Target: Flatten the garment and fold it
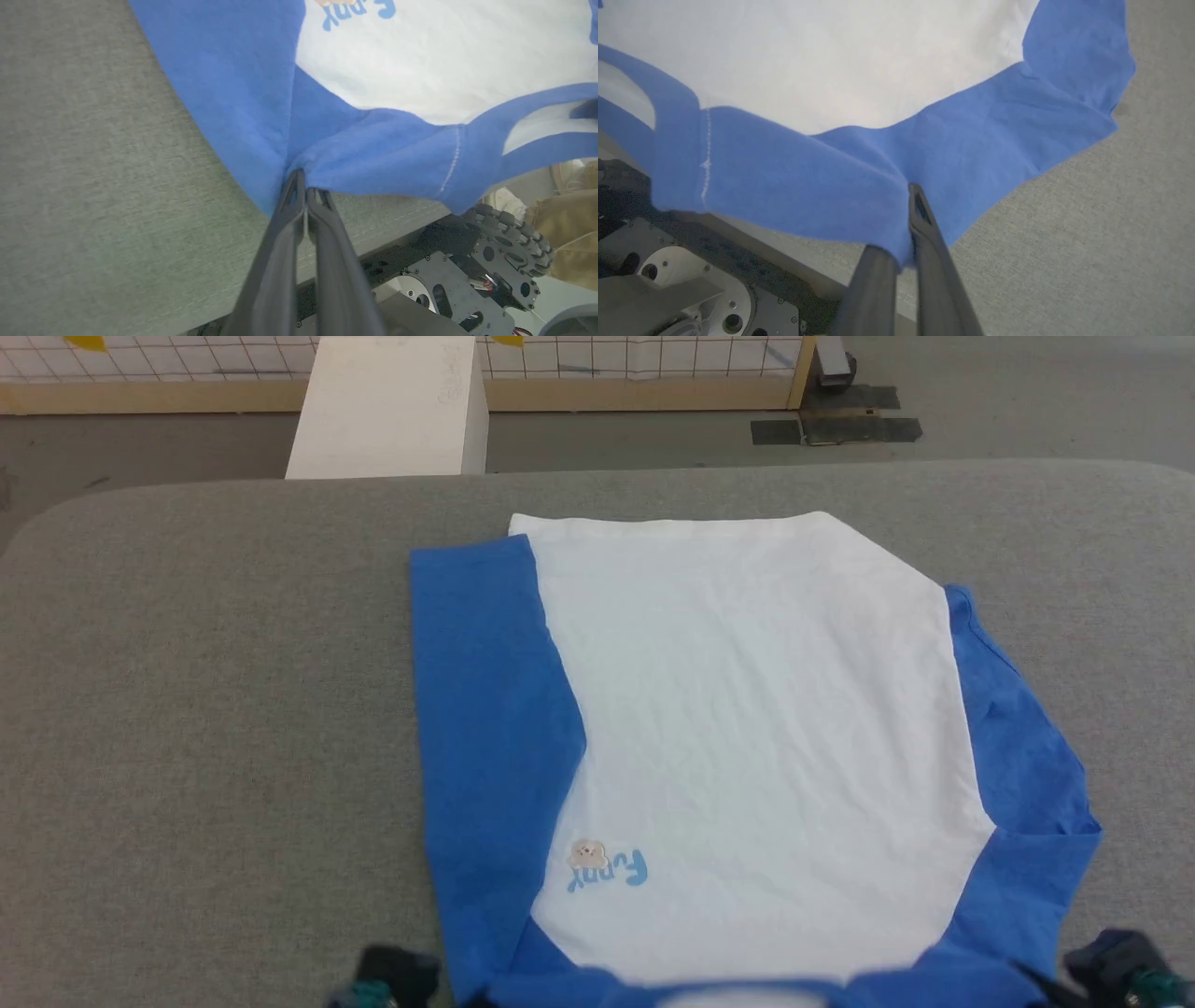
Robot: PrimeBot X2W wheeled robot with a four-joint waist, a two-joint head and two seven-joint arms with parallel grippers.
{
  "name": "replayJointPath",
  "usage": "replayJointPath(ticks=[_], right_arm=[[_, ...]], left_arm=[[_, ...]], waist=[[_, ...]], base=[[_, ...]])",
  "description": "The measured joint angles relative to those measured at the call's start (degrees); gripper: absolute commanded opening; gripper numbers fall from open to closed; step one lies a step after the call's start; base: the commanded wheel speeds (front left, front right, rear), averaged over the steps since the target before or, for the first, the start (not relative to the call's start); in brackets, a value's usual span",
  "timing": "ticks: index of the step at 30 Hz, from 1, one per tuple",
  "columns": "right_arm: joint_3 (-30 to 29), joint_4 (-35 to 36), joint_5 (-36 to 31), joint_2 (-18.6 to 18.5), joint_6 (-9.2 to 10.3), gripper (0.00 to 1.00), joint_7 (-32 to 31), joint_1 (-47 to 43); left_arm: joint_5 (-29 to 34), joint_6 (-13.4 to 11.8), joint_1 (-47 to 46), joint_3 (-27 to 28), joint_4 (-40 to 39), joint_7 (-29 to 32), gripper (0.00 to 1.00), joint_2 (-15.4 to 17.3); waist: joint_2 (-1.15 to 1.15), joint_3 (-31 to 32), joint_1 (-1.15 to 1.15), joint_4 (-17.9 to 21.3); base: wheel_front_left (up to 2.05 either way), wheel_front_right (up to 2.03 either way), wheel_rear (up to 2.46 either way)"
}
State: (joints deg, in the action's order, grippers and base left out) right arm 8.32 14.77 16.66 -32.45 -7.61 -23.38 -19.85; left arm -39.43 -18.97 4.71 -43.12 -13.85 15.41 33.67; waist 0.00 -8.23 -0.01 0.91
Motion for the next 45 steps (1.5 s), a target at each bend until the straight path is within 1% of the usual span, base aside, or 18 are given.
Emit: replayJointPath(ticks=[3,6,9,11,15,19,23,25,27,30,33,35,38,41,43,45], right_arm=[[-2.68,3.00,-1.35,-0.31,0.00,0.00,1.71,2.26],[-5.21,6.72,-2.71,-1.27,0.00,0.00,2.78,6.26],[-6.98,10.68,-3.63,-2.88,0.00,0.00,2.92,10.89],[-8.21,13.76,-4.10,-4.25,0.00,0.00,2.72,14.60],[-10.42,18.97,-4.76,-6.91,0.00,0.00,2.13,22.08],[-11.49,22.16,-5.10,-9.46,0.00,0.00,1.08,29.19],[-10.94,22.62,-4.32,-11.99,0.00,0.00,0.07,36.46],[-9.96,22.15,-3.47,-13.71,0.00,0.00,-0.31,40.38],[-8.72,21.24,-2.20,-14.63,0.00,0.00,-0.37,44.05],[-6.21,18.89,-0.58,-16.34,0.00,0.00,-0.55,49.76],[-2.64,14.89,1.93,-17.64,0.01,0.00,-0.55,55.78],[0.88,11.23,3.15,-18.89,0.00,0.00,-0.47,60.12],[6.86,5.56,4.26,-19.59,0.00,0.00,0.08,67.52],[13.69,-1.69,4.20,-19.47,0.00,0.00,0.78,77.25],[18.13,-6.88,3.81,-18.48,0.01,0.00,1.37,84.23],[23.37,-12.23,2.55,-16.74,0.00,0.00,2.35,92.42]], left_arm=[[0.81,-2.09,-1.06,3.74,-3.45,-3.49,0.00,-0.59],[1.51,-2.87,-3.86,6.65,-7.89,-5.70,0.00,-1.12],[2.42,-3.70,-7.55,9.42,-12.21,-6.36,0.00,-0.86],[3.57,-5.00,-10.26,11.52,-15.40,-6.42,0.00,-0.38],[5.83,-6.37,-15.56,14.77,-21.29,-5.79,0.00,0.68],[7.56,-6.57,-21.61,16.89,-25.62,-3.34,0.00,2.30],[9.13,-6.45,-29.43,18.52,-27.75,0.53,0.00,3.48],[9.22,-5.70,-33.95,18.75,-27.70,2.80,0.00,3.91],[9.26,-4.81,-38.05,18.71,-27.32,4.72,0.00,4.02],[8.69,-3.59,-44.52,18.63,-24.84,7.06,0.00,3.05],[7.37,-2.69,-50.42,18.38,-20.42,9.03,0.00,0.70],[6.06,-1.76,-54.32,17.96,-15.62,9.79,0.00,-1.19],[6.55,-0.76,-60.01,17.06,-8.32,10.21,0.00,-2.87],[8.89,-0.35,-66.49,16.35,-0.42,9.73,0.00,-4.79],[10.03,0.10,-70.94,16.16,4.88,9.13,0.00,-5.90],[11.82,1.03,-76.26,15.80,10.90,8.13,0.00,-6.73]], waist=[[0.00,0.35,0.00,0.00],[0.00,0.67,0.00,0.04],[0.00,1.09,0.00,0.18],[0.00,1.37,0.00,0.43],[0.00,1.62,0.00,1.09],[0.00,1.45,0.00,1.43],[0.00,0.92,0.00,1.66],[0.00,0.44,0.00,1.76],[0.00,-0.12,0.00,1.85],[0.00,-1.29,0.00,1.93],[0.00,-2.87,0.00,1.98],[0.00,-4.30,0.00,2.00],[0.00,-6.64,0.01,2.03],[0.00,-9.31,0.01,2.14],[0.00,-11.13,0.01,2.26],[0.00,-13.20,0.01,2.43]], base=[[0.00,0.00,0.00],[0.00,0.00,0.00],[0.00,0.00,0.00],[0.00,0.00,0.00],[0.00,0.00,0.00],[0.00,0.00,0.00],[0.00,0.00,0.00],[0.00,0.00,0.00],[0.00,0.00,0.00],[0.00,0.00,0.00],[0.00,0.00,0.00],[0.00,0.00,0.00],[0.00,0.00,0.00],[0.00,0.00,0.00],[0.00,0.00,0.00],[0.00,0.00,0.00]])
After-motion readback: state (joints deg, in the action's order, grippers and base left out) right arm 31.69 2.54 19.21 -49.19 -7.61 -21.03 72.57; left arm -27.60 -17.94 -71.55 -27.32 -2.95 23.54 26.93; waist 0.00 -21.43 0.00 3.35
